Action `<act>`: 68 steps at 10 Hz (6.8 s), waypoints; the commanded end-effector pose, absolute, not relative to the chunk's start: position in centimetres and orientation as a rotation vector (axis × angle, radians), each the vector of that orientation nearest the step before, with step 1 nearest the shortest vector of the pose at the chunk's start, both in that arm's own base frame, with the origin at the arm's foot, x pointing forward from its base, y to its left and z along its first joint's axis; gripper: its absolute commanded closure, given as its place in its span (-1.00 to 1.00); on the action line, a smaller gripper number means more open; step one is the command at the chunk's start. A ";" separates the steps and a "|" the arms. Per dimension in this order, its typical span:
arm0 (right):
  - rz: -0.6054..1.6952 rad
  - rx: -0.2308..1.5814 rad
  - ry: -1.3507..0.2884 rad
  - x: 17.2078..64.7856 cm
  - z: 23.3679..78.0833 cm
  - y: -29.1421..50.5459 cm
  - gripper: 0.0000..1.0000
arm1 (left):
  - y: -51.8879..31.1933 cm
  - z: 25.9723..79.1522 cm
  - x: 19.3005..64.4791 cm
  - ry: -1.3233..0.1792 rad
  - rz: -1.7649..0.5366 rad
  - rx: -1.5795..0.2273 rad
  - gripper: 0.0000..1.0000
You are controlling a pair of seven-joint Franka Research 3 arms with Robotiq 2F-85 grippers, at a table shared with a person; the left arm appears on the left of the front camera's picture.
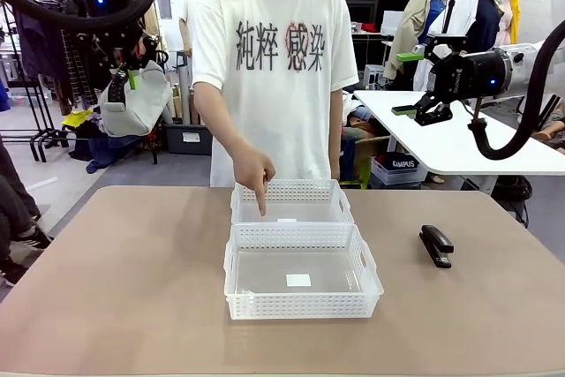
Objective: Distribute items into two baskets.
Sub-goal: Move the picked Pencil pouch towards the Organizing basket indicated by the person, stopping as directed, then place the picked Pencil pouch into the Organizing basket as instructed by the person.
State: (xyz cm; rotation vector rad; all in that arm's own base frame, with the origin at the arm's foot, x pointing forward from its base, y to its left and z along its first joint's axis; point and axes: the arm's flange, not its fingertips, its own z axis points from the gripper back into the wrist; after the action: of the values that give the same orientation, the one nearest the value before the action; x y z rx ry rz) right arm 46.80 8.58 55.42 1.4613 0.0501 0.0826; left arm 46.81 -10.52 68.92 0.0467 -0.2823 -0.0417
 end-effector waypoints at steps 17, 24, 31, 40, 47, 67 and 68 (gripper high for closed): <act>0.079 1.461 0.052 46.7 55.6 8.5 -1.00 | -22.7 68.4 44.7 -0.463 -1.090 0.083 1.00; 0.079 1.461 0.052 46.7 55.6 8.5 -1.00 | -28.4 63.7 42.1 -0.424 -1.389 0.129 1.00; 0.079 1.461 0.052 46.7 55.6 8.5 -1.00 | -31.5 61.7 41.2 -0.404 -1.450 0.129 1.00; 0.079 1.461 0.052 46.7 55.6 8.5 -1.00 | -32.0 61.8 41.3 -0.385 -1.428 0.117 1.00; 0.079 1.461 0.052 46.7 55.6 8.5 -1.00 | -32.0 61.8 41.3 -0.385 -1.428 0.117 1.00; 0.079 1.461 0.052 46.7 55.6 8.5 -1.00 | -32.0 61.8 41.3 -0.385 -1.428 0.117 1.00; 0.079 1.461 0.052 46.7 55.6 8.5 -1.00 | -32.0 61.8 41.3 -0.385 -1.428 0.117 1.00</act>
State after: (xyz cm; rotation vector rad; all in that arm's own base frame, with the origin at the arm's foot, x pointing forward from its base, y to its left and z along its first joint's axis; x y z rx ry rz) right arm 46.79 8.59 55.41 1.4612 0.0504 0.0827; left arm 41.45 -32.04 61.65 0.1140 -0.3844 -1.4221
